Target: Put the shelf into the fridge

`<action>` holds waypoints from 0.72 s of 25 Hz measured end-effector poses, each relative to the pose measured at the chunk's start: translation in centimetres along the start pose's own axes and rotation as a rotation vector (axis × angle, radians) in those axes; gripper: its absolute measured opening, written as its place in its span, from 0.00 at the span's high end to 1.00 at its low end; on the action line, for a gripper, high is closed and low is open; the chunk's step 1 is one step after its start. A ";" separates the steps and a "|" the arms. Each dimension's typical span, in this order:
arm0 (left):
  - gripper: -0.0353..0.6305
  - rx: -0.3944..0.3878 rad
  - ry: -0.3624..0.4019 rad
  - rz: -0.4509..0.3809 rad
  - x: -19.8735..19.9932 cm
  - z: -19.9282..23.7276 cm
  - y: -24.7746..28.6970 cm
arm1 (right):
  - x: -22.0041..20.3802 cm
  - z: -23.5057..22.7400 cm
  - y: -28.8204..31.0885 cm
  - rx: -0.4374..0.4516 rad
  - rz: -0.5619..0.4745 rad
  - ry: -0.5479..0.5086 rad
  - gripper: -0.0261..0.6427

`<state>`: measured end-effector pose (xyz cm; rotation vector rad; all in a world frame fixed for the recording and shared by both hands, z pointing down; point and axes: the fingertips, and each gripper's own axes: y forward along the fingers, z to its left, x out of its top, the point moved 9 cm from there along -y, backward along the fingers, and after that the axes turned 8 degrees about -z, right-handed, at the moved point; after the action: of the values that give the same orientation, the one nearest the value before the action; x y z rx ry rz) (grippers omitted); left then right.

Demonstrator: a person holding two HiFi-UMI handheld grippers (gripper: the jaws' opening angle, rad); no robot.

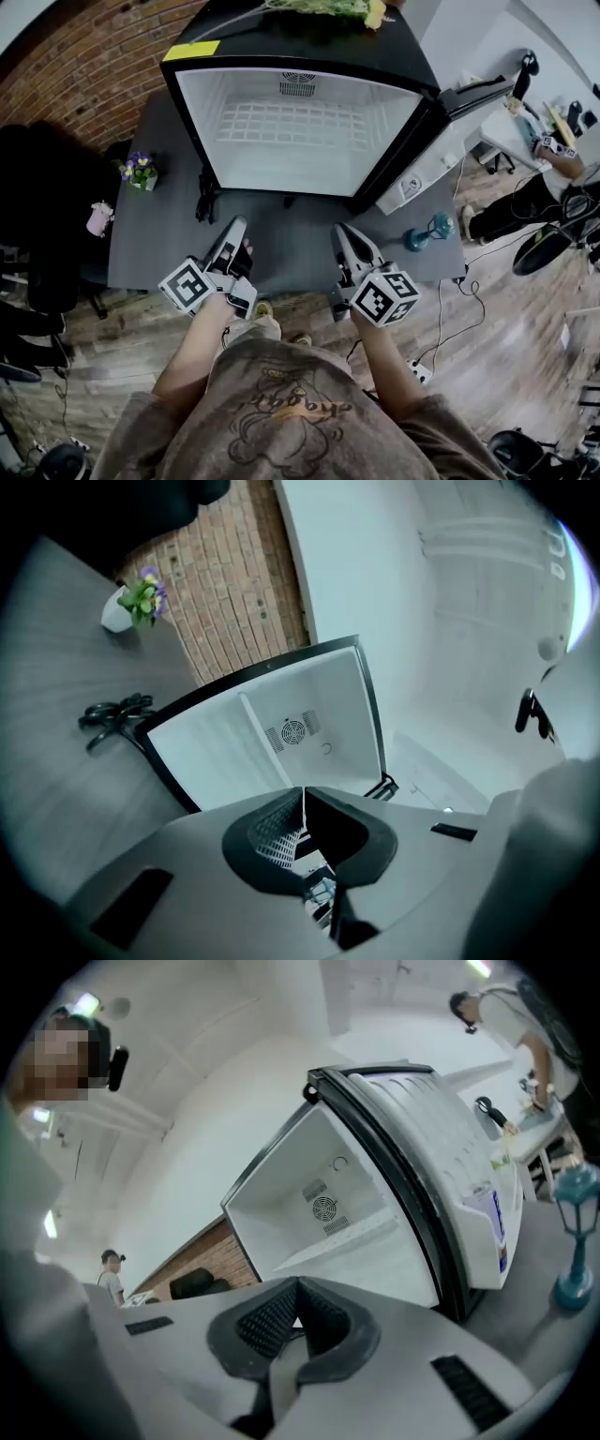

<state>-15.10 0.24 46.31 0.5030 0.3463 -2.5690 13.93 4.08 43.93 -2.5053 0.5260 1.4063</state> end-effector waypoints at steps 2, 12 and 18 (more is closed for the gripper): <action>0.90 -0.001 0.091 0.031 -0.2 -0.3 -0.9 | -0.1 0.7 -0.8 0.022 0.013 -0.079 0.96; 0.90 0.006 0.678 0.153 -2.3 -2.3 -4.1 | -2.5 2.0 -4.4 0.044 0.034 -0.240 0.96; 0.90 0.015 0.869 0.158 -2.7 -2.3 -4.9 | -3.4 0.9 -5.7 -0.008 0.028 -0.282 0.96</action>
<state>-14.78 6.23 46.11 1.5720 0.5423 -2.0679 13.96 10.31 46.50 -2.2586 0.5003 1.7372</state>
